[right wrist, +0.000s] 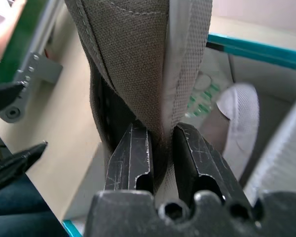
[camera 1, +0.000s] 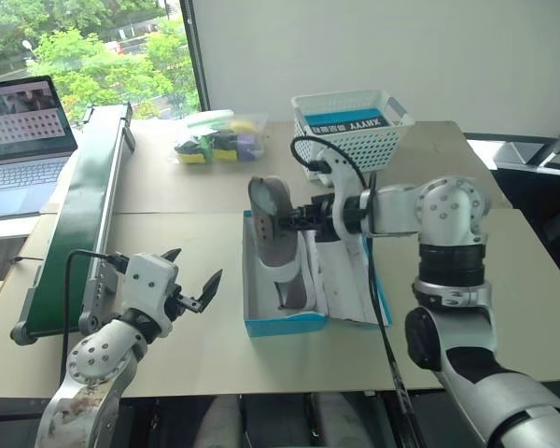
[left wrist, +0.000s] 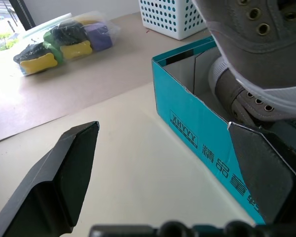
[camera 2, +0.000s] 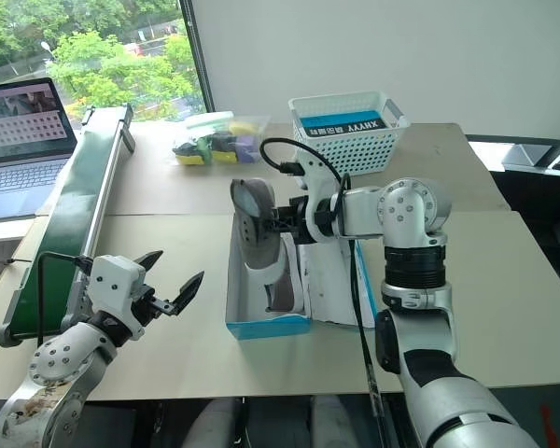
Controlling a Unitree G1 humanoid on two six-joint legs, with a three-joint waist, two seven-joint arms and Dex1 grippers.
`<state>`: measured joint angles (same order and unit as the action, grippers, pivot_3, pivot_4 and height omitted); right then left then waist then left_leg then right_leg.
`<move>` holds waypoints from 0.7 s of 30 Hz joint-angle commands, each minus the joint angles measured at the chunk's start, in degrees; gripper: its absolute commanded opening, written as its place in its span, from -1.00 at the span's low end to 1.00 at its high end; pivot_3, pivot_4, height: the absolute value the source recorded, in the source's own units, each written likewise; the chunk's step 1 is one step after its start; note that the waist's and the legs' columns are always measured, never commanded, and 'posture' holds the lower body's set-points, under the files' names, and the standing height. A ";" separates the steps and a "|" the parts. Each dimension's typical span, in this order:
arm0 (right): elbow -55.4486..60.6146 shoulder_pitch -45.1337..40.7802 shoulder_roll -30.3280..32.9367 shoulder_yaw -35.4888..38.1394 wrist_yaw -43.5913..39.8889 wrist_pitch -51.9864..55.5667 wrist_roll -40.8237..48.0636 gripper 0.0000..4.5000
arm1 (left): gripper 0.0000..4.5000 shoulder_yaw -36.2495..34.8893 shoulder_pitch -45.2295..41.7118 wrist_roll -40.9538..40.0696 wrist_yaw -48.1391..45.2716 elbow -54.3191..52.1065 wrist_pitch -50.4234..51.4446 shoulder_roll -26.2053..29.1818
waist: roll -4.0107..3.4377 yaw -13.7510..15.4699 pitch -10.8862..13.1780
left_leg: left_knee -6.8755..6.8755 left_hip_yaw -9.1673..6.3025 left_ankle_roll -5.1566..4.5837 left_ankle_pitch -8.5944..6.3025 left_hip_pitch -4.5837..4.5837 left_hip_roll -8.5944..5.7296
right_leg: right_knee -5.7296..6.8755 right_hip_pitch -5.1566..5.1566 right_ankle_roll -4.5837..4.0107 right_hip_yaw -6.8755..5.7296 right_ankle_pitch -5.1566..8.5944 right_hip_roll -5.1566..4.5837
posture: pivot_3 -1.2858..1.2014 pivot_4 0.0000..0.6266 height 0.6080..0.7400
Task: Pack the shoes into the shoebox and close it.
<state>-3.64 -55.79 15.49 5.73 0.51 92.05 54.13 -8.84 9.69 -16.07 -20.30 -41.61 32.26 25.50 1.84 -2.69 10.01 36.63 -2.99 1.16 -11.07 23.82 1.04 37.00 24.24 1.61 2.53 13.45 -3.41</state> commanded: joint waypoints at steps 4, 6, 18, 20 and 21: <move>-0.92 3.51 -5.32 -1.93 9.18 0.45 7.06 -0.86 | 0.99 1.04 -0.21 0.92 -0.15 -0.27 -2.46 -0.02 | 0.00 -0.20 0.00 | 0.00 0.00 -0.02 -0.01 0.01 0.01 | 0.01 0.02 0.00 0.02 0.00 0.01 | 0.03 -0.52 0.82; -3.54 3.66 -7.61 -1.12 12.29 0.45 8.28 -0.86 | 0.99 0.97 -0.04 0.94 -0.15 -0.32 -2.53 0.13 | 0.00 -0.11 0.00 | 0.00 0.00 -0.02 -0.01 0.01 0.01 | 0.02 0.02 0.00 0.03 0.00 0.01 | 0.03 -0.52 0.82; -7.90 0.28 -10.75 2.73 17.48 0.45 2.86 0.13 | 1.00 1.08 0.20 1.95 0.29 -0.60 -2.53 0.00 | 0.00 0.14 0.00 | 0.00 -0.01 -0.02 -0.01 0.01 0.00 | 0.01 0.01 0.01 0.00 0.00 0.01 | 0.03 -0.52 0.82; -6.66 -1.00 -10.19 2.33 15.30 0.35 1.44 0.41 | 1.00 1.09 -0.08 2.01 0.22 -0.31 -2.56 0.03 | 0.00 0.14 0.00 | 0.00 0.00 -0.02 -0.01 0.01 0.00 | 0.01 0.01 0.01 0.00 0.00 0.01 | 0.03 -0.52 0.82; -6.20 -1.79 -10.13 2.91 14.49 0.37 1.08 0.57 | 1.00 1.13 -0.25 2.03 0.17 -0.14 -2.59 0.06 | -0.01 0.14 0.00 | 0.00 0.00 -0.02 -0.01 0.00 0.00 | 0.00 0.01 0.01 -0.01 0.00 0.02 | 0.03 -0.52 0.82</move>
<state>-12.69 -55.49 5.16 7.39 16.85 92.06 56.02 -7.54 9.82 -14.50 -20.08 -41.31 31.07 25.36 1.84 -2.55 10.01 36.63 -3.00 1.14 -11.08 23.83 1.04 37.00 24.26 1.63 2.52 13.45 -3.40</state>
